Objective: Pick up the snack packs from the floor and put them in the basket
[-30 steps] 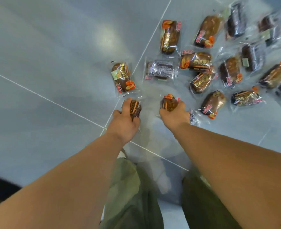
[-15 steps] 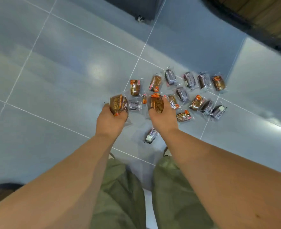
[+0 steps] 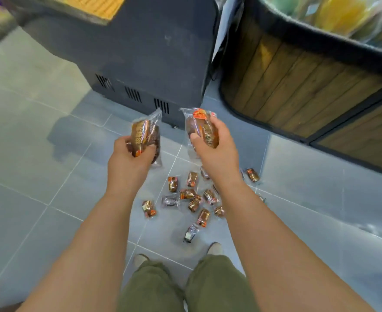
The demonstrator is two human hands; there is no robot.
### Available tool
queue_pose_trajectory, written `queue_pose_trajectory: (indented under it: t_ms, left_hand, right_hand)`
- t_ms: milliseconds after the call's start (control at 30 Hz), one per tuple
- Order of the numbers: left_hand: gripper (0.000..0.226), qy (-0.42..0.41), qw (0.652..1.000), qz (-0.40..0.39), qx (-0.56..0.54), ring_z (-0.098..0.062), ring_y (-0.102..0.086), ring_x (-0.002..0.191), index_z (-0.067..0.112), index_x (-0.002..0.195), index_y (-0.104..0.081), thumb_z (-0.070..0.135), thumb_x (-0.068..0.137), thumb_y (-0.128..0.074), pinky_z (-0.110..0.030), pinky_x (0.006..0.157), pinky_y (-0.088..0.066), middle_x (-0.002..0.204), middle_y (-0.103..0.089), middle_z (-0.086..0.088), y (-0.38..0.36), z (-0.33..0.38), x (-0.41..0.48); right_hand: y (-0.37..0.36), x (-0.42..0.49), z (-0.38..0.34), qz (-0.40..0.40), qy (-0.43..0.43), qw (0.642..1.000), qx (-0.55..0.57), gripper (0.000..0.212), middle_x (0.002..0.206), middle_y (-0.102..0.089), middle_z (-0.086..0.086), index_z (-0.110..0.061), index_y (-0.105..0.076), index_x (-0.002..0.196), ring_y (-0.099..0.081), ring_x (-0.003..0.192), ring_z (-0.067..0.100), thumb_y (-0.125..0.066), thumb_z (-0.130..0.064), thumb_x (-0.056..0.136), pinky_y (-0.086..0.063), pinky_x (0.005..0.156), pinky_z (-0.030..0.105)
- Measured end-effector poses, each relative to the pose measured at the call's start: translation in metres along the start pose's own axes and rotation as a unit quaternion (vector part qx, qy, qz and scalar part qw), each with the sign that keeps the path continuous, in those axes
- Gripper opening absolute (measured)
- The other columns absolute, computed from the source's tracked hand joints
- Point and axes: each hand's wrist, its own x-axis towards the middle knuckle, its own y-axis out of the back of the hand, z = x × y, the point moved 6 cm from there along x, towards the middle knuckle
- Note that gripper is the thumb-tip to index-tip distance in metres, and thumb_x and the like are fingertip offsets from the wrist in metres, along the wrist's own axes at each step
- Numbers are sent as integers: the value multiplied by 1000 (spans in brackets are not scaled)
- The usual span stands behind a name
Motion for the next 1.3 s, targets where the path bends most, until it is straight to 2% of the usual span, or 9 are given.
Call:
queue_pose_trajectory:
  t_ms: [100,333,500,633,733,933,1100,1200,1300]
  left_hand:
    - [43,-35,999,-1,17,-14,-49,86,20,125,-47,32,87,-63,-23,64,-33,99,-53,6,17,47,-20]
    - [43,-96,995,0,22,-19,-57,93,23,124,-49,36,85,-62,-31,79,-42,99,-58,6,34,130,-44]
    - [35,-151,987,-17,51,-4,-47,72,26,120,-47,37,89,-57,-21,57,-33,85,-51,14,39,174,-54]
    - [26,-185,978,-65,74,-7,-49,74,30,108,-40,39,89,-56,-30,62,-38,80,-48,17,40,198,-59]
    - [26,-221,967,-101,77,-3,-49,74,32,104,-35,39,89,-55,-28,59,-39,81,-49,17,38,212,-64]
    - [27,-283,936,-192,86,-3,-50,75,30,111,-38,38,91,-54,-23,57,-40,83,-48,17,17,233,-89]
    - [29,-339,897,-263,109,-2,-48,75,31,118,-42,37,92,-53,-27,61,-44,83,-46,18,-21,244,-134]
    - [44,-377,868,-301,119,-12,-52,83,25,133,-40,37,93,-52,-31,70,-45,97,-53,10,-50,251,-175]
    - [48,-408,842,-332,119,-16,-50,93,22,137,-37,36,94,-52,-31,80,-44,121,-55,1,-82,258,-223]
  right_hand:
    - [36,-10,-44,9,40,999,15,58,127,-49,-7,-37,-38,140,-49,106,5,-63,-37,88,-40,91,21]
    - [91,-19,-109,14,119,993,-26,60,133,-46,-5,-35,-33,143,-46,103,2,-61,-38,90,-38,87,19]
    - [110,-33,-132,45,137,989,-43,58,124,-46,-8,-37,-35,141,-47,89,-3,-62,-38,89,-38,84,18]
    - [123,-51,-140,99,125,986,-40,59,120,-44,-8,-38,-33,142,-46,87,-5,-61,-37,90,-35,74,9]
    - [131,-67,-142,141,112,983,-32,58,116,-41,-9,-39,-33,141,-44,86,-11,-61,-36,90,-32,70,6]
    - [155,-103,-131,244,75,966,-32,59,121,-43,-7,-38,-32,142,-45,91,0,-61,-37,91,-37,87,17]
    - [195,-147,-103,326,29,944,-42,60,134,-43,-6,-38,-29,144,-41,99,0,-58,-40,92,-31,66,1]
    - [230,-180,-82,379,4,924,-46,61,138,-42,-7,-38,-28,143,-42,100,-2,-58,-42,91,-33,60,-1]
    - [268,-218,-60,433,-25,900,-37,60,135,-42,-8,-41,-28,142,-46,87,-5,-58,-44,91,-33,56,0]
